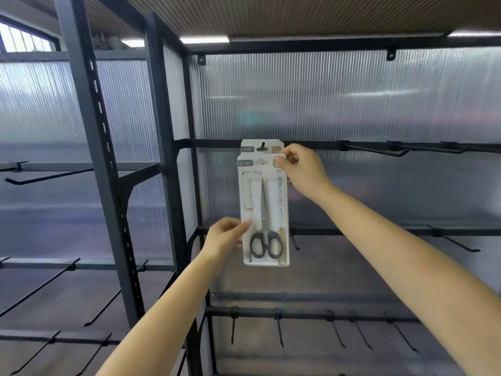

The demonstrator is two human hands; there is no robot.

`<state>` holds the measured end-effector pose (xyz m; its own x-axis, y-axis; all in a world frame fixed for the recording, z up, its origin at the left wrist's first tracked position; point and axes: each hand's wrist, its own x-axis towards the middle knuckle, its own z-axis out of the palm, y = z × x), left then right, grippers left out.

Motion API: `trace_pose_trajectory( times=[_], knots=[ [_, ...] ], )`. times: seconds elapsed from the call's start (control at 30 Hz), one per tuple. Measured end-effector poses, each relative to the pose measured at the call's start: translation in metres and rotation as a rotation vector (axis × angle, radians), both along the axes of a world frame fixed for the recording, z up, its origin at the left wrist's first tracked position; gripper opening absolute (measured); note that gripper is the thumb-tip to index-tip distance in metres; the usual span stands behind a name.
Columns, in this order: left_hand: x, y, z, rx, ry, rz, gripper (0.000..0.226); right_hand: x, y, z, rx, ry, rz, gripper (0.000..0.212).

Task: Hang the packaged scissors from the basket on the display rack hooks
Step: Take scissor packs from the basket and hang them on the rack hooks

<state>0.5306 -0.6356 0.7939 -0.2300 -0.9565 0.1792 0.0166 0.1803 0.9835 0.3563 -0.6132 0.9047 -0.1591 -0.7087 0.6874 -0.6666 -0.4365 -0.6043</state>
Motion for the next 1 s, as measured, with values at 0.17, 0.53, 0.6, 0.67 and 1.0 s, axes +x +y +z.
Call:
trace_pose_trajectory(
  times=[0.17, 0.53, 0.6, 0.67, 1.0],
  knots=[
    [-0.003, -0.002, -0.013, 0.017, -0.036, -0.074, 0.016, -0.005, -0.001, 0.006, -0.011, 0.057, -0.043, 0.016],
    [-0.009, -0.021, 0.012, -0.083, 0.041, 0.062, 0.016, -0.007, -0.027, 0.031, -0.052, 0.025, -0.143, 0.015],
    [-0.009, -0.024, 0.014, -0.089, 0.043, 0.068, 0.016, -0.008, -0.032, 0.031, -0.043, 0.015, -0.149, 0.015],
    [-0.010, -0.028, 0.012, -0.093, 0.040, 0.069, 0.015, -0.009, -0.037, 0.029, -0.033, 0.007, -0.151, 0.015],
    [-0.023, -0.049, 0.001, -0.095, -0.029, 0.192, 0.017, -0.006, -0.045, 0.011, -0.134, 0.251, -0.281, 0.018]
  ],
)
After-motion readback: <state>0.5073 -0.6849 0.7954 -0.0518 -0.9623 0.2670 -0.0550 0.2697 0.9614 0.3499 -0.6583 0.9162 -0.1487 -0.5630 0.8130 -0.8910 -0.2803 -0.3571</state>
